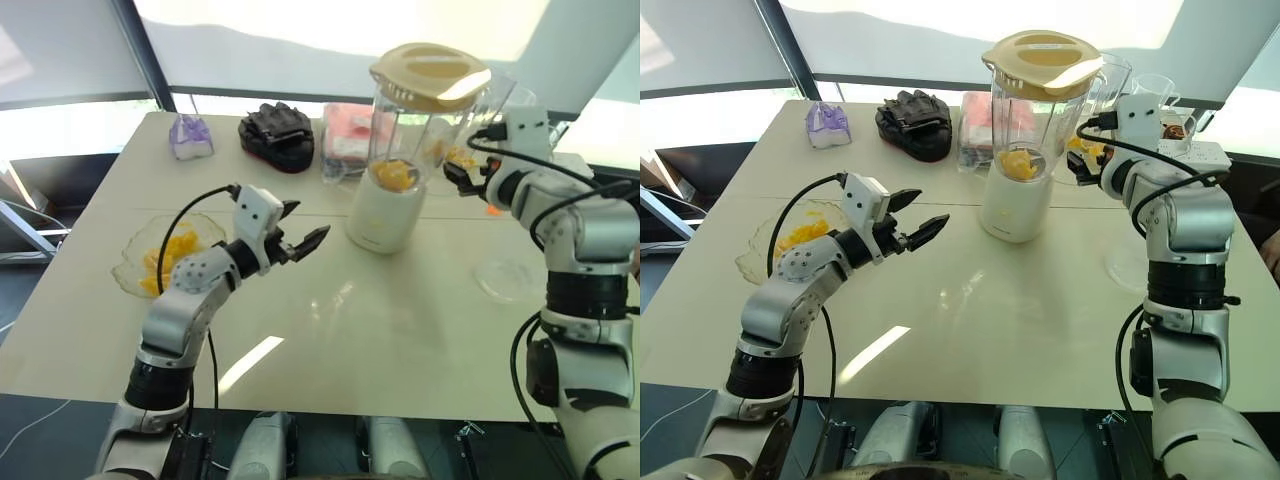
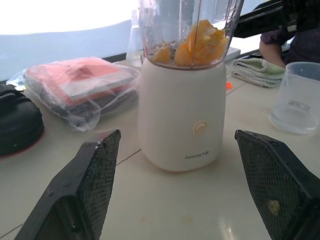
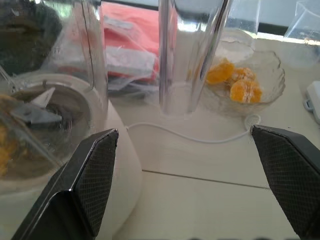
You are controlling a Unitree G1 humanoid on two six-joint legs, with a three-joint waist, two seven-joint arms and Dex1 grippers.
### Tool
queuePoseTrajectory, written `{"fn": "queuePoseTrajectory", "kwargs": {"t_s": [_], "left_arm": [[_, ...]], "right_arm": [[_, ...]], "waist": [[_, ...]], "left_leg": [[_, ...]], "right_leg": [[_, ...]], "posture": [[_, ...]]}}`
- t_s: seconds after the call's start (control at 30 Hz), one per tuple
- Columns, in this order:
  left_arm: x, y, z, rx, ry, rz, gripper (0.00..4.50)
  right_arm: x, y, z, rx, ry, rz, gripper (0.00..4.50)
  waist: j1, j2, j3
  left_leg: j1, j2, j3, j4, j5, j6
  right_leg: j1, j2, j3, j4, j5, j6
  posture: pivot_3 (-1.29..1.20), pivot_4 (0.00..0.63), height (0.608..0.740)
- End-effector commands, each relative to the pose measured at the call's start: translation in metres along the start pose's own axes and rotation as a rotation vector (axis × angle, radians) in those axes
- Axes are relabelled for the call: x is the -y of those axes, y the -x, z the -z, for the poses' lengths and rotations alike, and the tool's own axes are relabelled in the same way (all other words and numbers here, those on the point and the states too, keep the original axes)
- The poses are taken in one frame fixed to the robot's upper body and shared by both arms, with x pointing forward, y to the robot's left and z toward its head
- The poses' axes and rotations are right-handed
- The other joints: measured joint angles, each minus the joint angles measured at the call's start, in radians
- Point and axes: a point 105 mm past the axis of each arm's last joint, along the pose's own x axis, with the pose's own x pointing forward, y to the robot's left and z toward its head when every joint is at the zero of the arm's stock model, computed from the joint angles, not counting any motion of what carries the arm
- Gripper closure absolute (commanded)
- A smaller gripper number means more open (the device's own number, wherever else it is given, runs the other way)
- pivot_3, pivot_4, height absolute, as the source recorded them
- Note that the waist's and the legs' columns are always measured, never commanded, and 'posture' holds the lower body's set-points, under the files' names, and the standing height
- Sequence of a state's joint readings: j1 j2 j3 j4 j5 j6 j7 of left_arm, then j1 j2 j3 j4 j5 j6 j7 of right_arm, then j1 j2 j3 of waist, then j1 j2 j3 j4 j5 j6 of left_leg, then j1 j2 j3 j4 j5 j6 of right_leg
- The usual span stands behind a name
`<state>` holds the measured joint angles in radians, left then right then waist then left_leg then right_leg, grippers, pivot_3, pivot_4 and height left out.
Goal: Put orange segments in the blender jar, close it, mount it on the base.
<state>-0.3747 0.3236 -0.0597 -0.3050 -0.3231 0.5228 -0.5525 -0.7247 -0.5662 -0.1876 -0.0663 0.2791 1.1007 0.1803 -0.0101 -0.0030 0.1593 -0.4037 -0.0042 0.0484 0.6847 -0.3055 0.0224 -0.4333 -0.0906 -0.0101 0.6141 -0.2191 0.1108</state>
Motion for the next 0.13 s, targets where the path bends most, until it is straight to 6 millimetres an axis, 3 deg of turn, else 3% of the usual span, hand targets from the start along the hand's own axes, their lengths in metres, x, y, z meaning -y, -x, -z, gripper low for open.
{"fn": "queuePoseTrajectory", "kwargs": {"t_s": [0.03, 0.13], "left_arm": [[-0.001, 0.008, -0.011, 0.041, 0.008, 0.021, 0.7], [0.001, 0.014, -0.006, 0.017, 0.018, 0.035, 0.7]], "right_arm": [[0.004, 0.019, 0.013, 0.001, 0.023, 0.036, 0.09], [0.004, 0.038, 0.038, -0.019, 0.054, 0.038, 0.09]], "waist": [[0.001, 0.0, 0.0], [0.003, 0.0, 0.0]], "left_leg": [[0.0, 0.0, 0.0, 0.0, 0.0, 0.0], [0.0, 0.0, -0.001, 0.0, 0.0, 0.0]], "right_leg": [[0.0, 0.0, 0.0, 0.0, 0.0, 0.0], [0.0, 0.0, 0.0, 0.0, 0.0, 0.0]], "posture": [[0.0, 0.15, 0.74], [0.0, 0.15, 0.74]]}}
